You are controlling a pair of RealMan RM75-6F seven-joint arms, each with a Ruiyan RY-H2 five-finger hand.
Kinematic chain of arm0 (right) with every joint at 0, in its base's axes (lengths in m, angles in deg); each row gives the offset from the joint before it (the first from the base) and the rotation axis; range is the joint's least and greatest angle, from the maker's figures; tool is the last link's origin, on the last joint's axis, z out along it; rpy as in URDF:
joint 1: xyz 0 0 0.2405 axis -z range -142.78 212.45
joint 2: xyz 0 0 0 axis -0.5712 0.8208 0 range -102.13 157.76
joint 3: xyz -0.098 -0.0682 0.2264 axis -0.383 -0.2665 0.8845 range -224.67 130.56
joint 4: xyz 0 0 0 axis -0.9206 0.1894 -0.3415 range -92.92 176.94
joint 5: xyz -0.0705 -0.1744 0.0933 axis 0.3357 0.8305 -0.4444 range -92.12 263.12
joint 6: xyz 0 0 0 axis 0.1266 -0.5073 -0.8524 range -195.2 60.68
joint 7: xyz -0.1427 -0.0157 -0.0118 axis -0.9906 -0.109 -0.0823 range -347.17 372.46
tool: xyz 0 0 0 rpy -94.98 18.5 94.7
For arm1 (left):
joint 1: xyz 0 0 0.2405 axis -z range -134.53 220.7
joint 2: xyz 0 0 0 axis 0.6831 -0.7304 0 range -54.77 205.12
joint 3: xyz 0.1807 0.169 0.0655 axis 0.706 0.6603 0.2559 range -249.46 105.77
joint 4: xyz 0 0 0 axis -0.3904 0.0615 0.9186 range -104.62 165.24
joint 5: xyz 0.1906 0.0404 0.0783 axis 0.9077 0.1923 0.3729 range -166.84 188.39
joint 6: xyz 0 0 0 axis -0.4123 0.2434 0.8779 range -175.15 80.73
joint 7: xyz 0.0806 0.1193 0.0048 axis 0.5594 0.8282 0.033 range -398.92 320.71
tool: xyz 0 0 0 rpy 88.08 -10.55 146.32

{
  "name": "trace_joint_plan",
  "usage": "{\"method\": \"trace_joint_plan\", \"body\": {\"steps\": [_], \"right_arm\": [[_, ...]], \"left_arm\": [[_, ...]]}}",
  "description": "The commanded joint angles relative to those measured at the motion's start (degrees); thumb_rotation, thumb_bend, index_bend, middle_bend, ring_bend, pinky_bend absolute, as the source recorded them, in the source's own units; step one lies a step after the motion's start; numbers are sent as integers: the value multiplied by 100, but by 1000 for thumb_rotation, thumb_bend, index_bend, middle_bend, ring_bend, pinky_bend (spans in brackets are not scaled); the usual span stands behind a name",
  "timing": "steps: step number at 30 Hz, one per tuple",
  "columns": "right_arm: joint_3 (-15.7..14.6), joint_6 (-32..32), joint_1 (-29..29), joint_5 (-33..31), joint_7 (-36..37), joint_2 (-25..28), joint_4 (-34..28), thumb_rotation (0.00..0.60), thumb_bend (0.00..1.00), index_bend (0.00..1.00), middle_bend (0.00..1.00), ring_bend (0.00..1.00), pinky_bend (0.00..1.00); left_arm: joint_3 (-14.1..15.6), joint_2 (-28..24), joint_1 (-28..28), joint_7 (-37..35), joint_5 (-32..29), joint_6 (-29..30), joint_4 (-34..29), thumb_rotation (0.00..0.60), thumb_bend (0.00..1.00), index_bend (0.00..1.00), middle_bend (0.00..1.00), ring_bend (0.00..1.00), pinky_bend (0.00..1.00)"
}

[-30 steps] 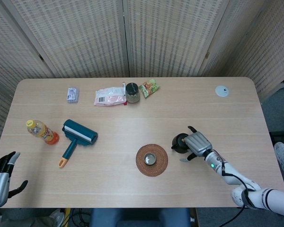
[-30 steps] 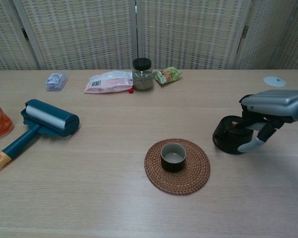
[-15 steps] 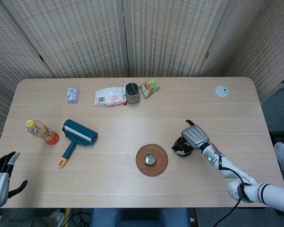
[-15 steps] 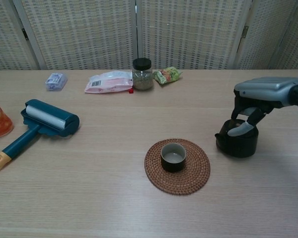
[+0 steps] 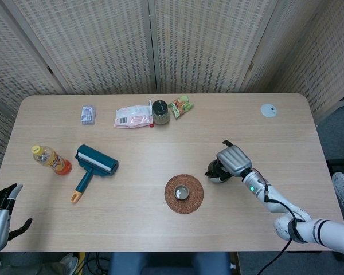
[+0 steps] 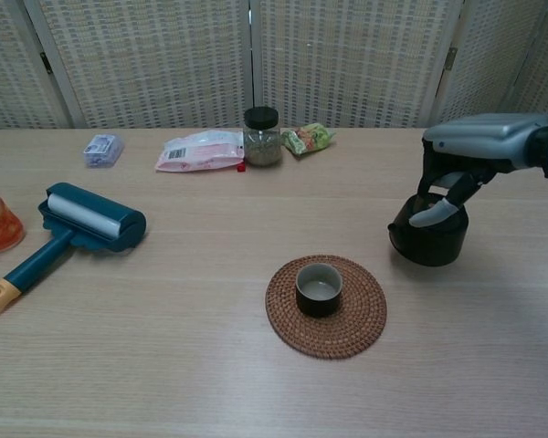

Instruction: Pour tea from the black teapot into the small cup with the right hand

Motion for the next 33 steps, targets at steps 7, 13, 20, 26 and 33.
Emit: {"method": "trace_joint_plan", "body": {"steps": [7, 13, 20, 26, 33], "right_arm": [[-33, 99, 22, -28, -80, 19, -65, 317, 406, 1000, 1000, 882, 167], [-59, 146, 48, -9, -54, 0, -51, 316, 481, 1000, 1000, 885, 190], [-64, 146, 54, 6, 23, -16, -20, 351, 535, 1000, 1000, 888, 233], [-54, 136, 39, 49, 102, -21, -44, 406, 591, 1000, 1000, 891, 293], [-71, 114, 43, 87, 197, -41, -42, 454, 606, 1000, 1000, 892, 351]], "left_arm": [[7, -1, -3, -19, 22, 8, 9, 600, 203, 112, 100, 121, 18], [14, 10, -4, -17, 36, 10, 11, 600, 204, 113, 100, 121, 17], [12, 17, 0, -19, 39, 4, 15, 600, 204, 114, 100, 121, 17], [6, 28, 2, -16, 36, 5, 20, 600, 203, 114, 100, 121, 17], [4, 31, -7, -44, 21, 7, 52, 600, 204, 114, 100, 121, 17]]}}
